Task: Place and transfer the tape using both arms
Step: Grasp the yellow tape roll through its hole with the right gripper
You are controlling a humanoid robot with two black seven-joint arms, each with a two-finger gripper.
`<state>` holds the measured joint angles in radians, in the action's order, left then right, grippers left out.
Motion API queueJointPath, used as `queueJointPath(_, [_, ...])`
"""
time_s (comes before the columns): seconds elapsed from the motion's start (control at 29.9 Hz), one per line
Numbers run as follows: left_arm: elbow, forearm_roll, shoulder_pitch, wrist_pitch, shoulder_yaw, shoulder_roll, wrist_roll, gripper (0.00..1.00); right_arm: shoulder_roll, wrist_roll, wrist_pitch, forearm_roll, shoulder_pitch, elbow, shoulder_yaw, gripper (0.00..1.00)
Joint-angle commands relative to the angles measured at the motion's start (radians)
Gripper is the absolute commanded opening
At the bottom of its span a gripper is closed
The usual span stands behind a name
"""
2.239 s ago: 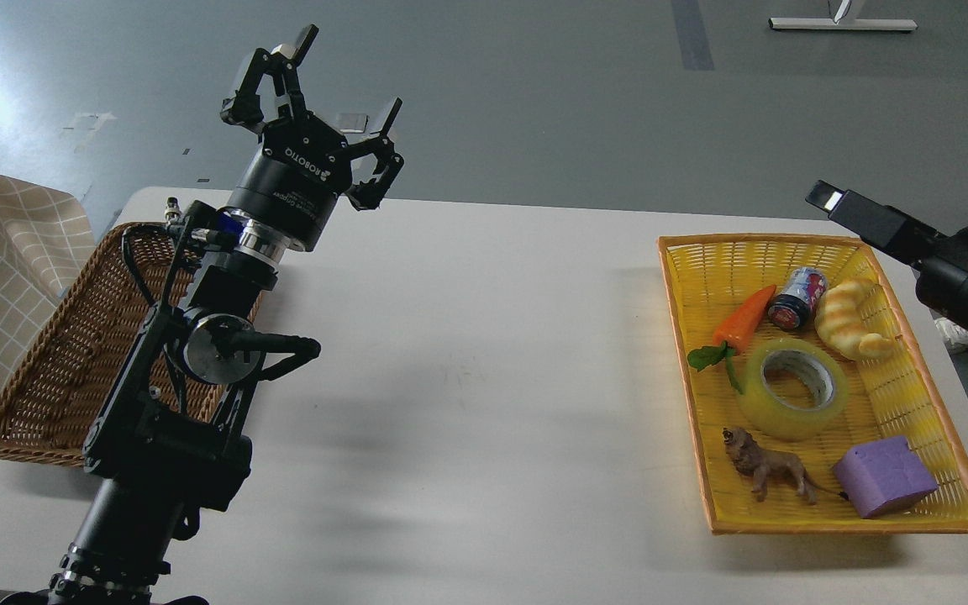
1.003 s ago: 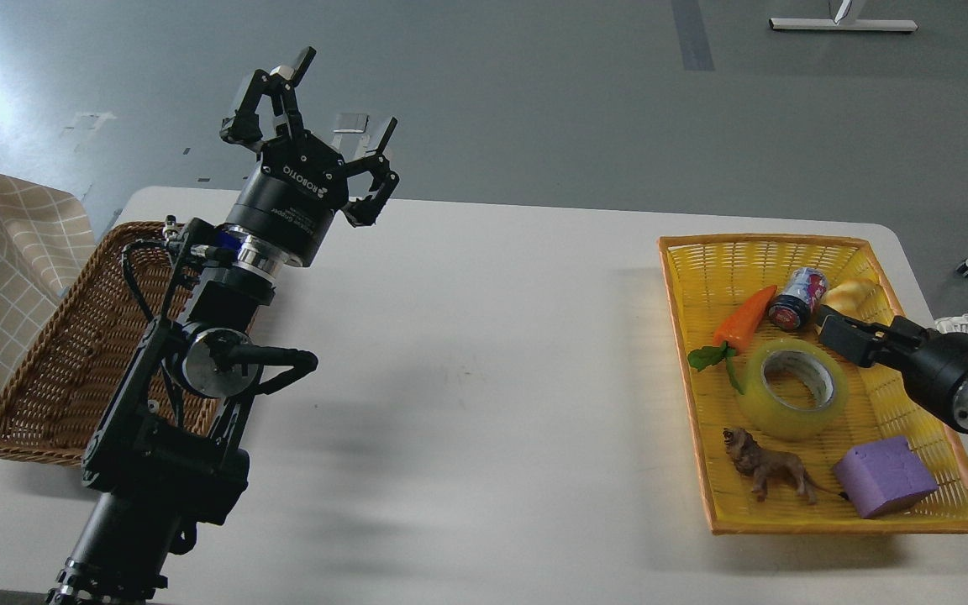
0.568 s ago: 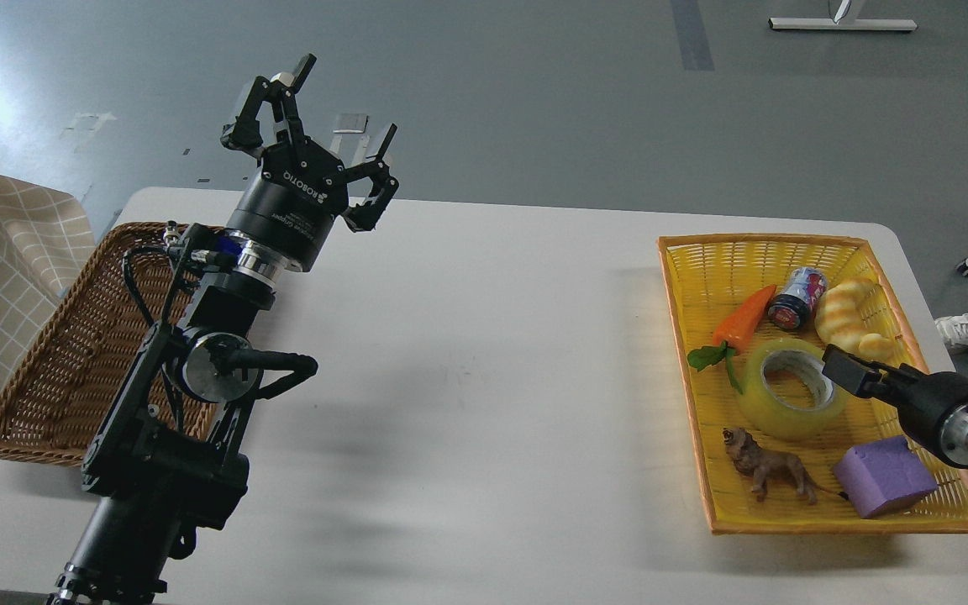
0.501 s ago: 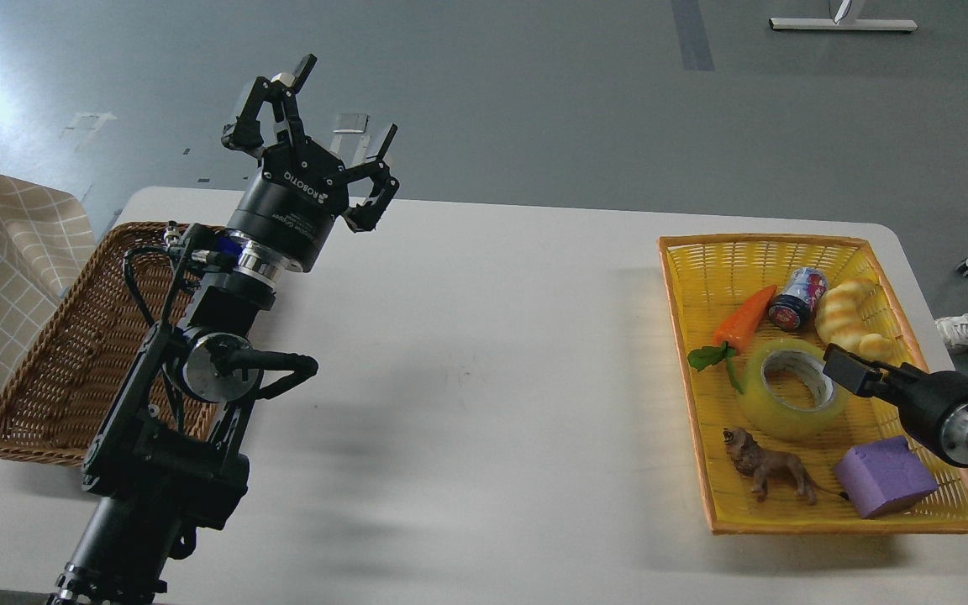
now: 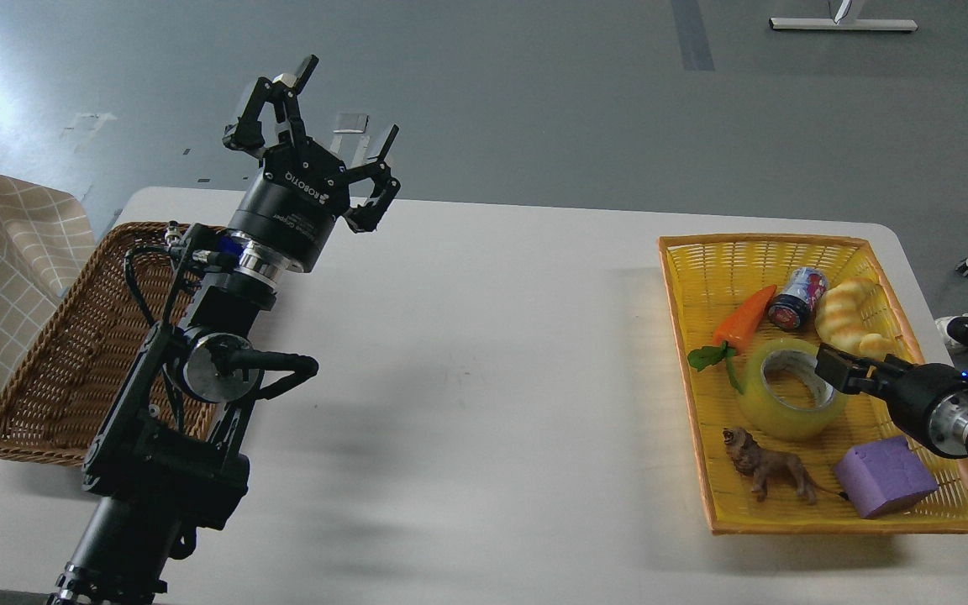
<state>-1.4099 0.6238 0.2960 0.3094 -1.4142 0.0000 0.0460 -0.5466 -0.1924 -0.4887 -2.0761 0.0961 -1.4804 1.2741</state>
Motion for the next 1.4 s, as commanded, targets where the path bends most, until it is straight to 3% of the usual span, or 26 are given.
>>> queueJointPath(0.0, [0.0,0.0,0.002,0.001,-0.003,0.0,0.002,0.98,-0.016,0.001,0.0,-0.004,0.046,0.005,-0.064,0.81])
queueJointPath(0.74, [0.003,-0.001,0.005,0.001,-0.003,0.0,0.002,0.98,-0.049,0.001,0.0,-0.001,0.039,0.019,-0.093,0.75])
queueJointPath(1.37, [0.003,-0.001,0.003,0.001,-0.005,0.0,0.0,0.98,-0.059,0.004,0.0,-0.002,0.031,0.02,-0.128,0.43])
